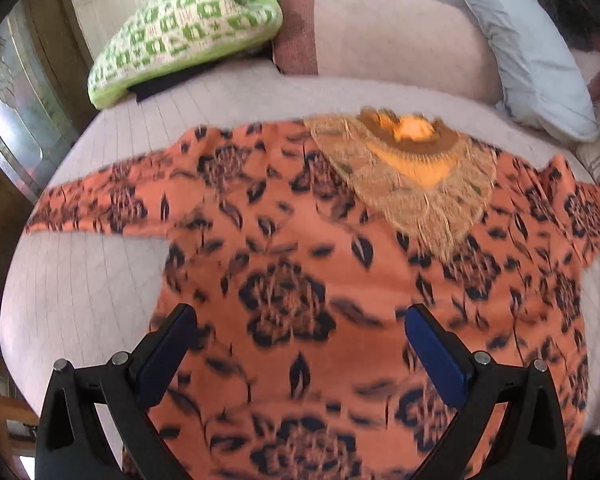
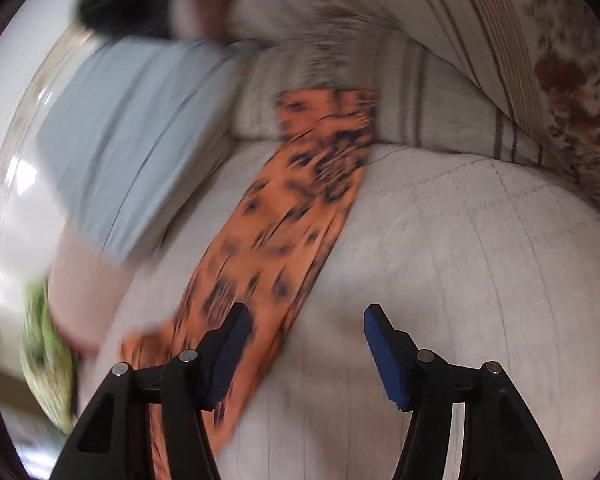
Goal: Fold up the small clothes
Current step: 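Grasp the sleeve cuff nearest the right tool with the right gripper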
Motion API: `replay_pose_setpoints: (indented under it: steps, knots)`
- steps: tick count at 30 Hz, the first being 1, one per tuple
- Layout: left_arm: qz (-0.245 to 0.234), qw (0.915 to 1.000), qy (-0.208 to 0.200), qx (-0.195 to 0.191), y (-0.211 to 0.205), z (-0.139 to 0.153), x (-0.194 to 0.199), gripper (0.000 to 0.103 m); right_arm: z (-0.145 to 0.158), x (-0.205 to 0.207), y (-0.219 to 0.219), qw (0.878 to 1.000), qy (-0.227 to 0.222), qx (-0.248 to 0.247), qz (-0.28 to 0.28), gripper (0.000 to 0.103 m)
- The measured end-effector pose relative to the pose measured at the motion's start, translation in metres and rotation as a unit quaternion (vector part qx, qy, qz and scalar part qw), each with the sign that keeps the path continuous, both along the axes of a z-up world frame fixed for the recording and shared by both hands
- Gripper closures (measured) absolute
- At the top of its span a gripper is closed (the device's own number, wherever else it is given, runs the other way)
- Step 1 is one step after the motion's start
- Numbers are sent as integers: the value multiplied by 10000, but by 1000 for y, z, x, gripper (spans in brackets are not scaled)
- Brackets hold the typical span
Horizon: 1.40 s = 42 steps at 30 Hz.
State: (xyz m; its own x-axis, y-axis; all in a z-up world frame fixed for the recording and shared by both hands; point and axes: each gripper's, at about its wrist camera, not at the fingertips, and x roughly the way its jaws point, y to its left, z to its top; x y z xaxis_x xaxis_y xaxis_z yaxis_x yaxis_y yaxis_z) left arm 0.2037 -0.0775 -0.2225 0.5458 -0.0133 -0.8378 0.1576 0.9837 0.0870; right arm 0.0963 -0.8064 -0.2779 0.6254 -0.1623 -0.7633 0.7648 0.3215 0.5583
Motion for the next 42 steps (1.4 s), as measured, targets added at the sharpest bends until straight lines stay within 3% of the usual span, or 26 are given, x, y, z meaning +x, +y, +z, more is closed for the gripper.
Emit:
replay_pose_setpoints:
  steps: [4, 9, 10, 11, 13, 15, 19, 24, 27, 31, 35, 38, 40, 42]
  knots:
    - [61, 9991, -424, 61, -7, 2, 16, 0, -25, 20, -41, 9988, -195, 353, -261, 40]
    - [80, 9972, -744, 74, -22, 4, 42, 0, -29, 53, -69, 9991, -9, 79, -423, 42]
    - [83, 9969, -784, 71, -25, 4, 46, 0, -28, 60, -73, 9990, 125, -51, -433, 54]
    - [94, 9965, -825, 61, -27, 4, 50, 0, -27, 65, -76, 9984, 318, -168, -427, 79]
    - [102, 9961, -877, 27, -27, 2, 54, 0, -29, 69, -82, 9981, 370, -154, -477, 97]
    - [94, 9958, -911, -4, -24, 0, 56, 0, -23, 68, -80, 9983, 92, -196, -547, 98]
    - [247, 9938, -1078, 122, -7, -5, 63, 0, 19, 78, -48, 9963, -662, -513, -170, 98]
    - [930, 9892, -1129, 9, 37, 1, 80, 0, 84, 119, 35, 9837, -1460, -599, 857, 98]
    - [1313, 9821, -1351, 32, 67, 8, 81, 0, 116, 152, 107, 9676, -1864, -557, 1612, 98]
    - [1717, 9732, -1530, 61, 105, 17, 84, 0, 130, 201, 215, 9478, -1927, -463, 2496, 98]
    - [2052, 9658, -1583, -1, 141, 23, 87, 0, 111, 249, 326, 9256, -1749, -140, 3355, 98]
    - [2331, 9593, -1596, -23, 168, 25, 88, 0, 81, 278, 409, 9102, -1369, 79, 3909, 95]
    - [2551, 9548, -1526, -65, 186, 23, 92, 0, 63, 286, 468, 8949, -789, -149, 4391, 94]
    - [2714, 9516, -1434, -172, 201, 21, 95, 0, 39, 292, 516, 8696, -105, -411, 4920, 88]
